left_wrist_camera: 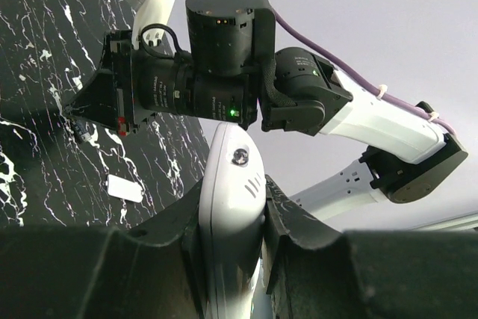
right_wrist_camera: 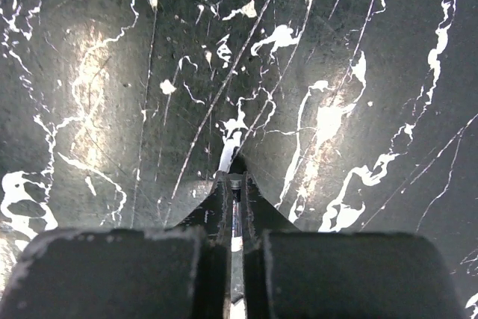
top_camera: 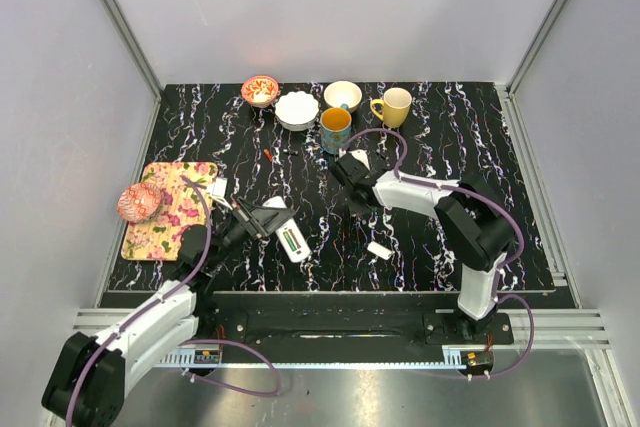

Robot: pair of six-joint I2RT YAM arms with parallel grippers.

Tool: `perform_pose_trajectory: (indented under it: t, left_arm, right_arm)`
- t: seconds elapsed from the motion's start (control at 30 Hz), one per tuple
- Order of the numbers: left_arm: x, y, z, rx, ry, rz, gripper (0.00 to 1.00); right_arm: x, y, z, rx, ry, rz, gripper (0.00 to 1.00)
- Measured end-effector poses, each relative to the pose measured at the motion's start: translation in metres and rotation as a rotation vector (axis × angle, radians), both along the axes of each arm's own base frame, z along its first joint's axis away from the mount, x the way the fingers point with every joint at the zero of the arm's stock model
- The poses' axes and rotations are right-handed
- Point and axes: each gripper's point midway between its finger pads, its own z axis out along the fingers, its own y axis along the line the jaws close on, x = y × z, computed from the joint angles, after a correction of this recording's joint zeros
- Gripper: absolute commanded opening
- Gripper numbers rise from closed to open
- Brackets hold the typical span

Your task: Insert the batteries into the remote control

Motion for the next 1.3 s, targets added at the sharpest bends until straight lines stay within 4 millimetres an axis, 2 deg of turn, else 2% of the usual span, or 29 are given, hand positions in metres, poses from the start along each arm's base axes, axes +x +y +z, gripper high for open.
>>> perform_pose_trajectory:
  t: [0.37, 0.6, 0.83, 1.0, 1.17, 1.27, 1.3]
  left_arm:
    - [-0.003, -0.012, 0.008, -0.052, -0.023, -0.088, 0.00]
    - [-0.003, -0.013, 0.009, -0.059, -0.024, -0.096, 0.00]
    - [-0.006, -0.010, 0.011, -0.041, -0.043, -0.086, 0.00]
    - [-0.006, -0.006, 0.015, -0.027, -0.061, -0.056, 0.00]
    - [-0.004, -0.004, 0.014, -0.024, -0.054, -0.037, 0.00]
    - [-0.004, -0.003, 0.015, -0.025, -0.052, -0.030, 0.00]
    - [-0.004, -0.003, 0.015, -0.025, -0.052, -0.027, 0.00]
  right_arm:
    - [0.001, -0.009, 0.000, -0.055, -0.024, 0.083, 0.00]
    - [0.009, -0.014, -0.001, -0.003, -0.015, 0.009, 0.00]
    - [0.032, -0.032, -0.001, 0.183, 0.013, -0.265, 0.00]
    - [0.030, -0.033, -0.001, 0.334, 0.029, -0.532, 0.00]
    - [0.026, -0.038, -0.002, 0.530, 0.038, -0.893, 0.00]
    - [0.026, -0.038, -0.002, 0.611, 0.045, -1.052, 0.00]
    - [0.027, -0.038, -0.002, 0.634, 0.046, -1.096, 0.04]
